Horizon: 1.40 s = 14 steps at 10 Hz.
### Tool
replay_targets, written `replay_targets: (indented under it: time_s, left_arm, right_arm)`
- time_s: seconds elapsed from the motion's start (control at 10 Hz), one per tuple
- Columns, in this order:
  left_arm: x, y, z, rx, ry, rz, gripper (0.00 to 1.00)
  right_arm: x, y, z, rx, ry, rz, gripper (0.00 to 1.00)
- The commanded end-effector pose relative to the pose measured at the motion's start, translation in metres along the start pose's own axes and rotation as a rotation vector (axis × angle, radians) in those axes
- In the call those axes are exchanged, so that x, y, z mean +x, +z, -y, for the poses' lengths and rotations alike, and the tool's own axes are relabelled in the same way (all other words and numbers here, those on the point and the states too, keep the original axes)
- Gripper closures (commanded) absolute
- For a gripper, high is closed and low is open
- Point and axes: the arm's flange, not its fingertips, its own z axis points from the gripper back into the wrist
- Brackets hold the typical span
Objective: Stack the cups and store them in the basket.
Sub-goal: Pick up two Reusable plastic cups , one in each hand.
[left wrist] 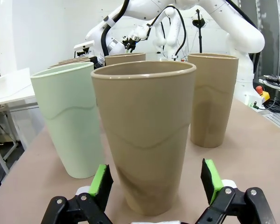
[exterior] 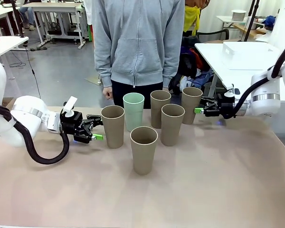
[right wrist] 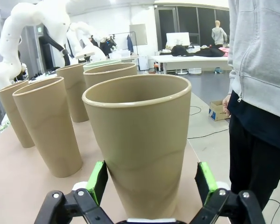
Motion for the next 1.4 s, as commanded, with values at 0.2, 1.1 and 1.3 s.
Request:
replay_targets:
  time_s: [0.2, 1.1, 1.3]
  left_arm:
    - [0.007, -0.006, -0.001, -0.01, -0.034, 0.023, 0.0]
    - [0.011, -0.011, -0.005, -0.008, -0.021, 0.046, 0.0]
    - [0.012, -0.013, -0.006, -0.016, -0.019, 0.051, 0.0]
  right_arm:
    - [0.0, -0.01, 0.001, -0.039, 0.02, 0.021, 0.0]
    - [-0.003, -0.037, 0.002, 0.013, 0.004, 0.004, 0.0]
    - [-0.003, -0.04, 0.002, 0.014, -0.001, 0.011, 0.0]
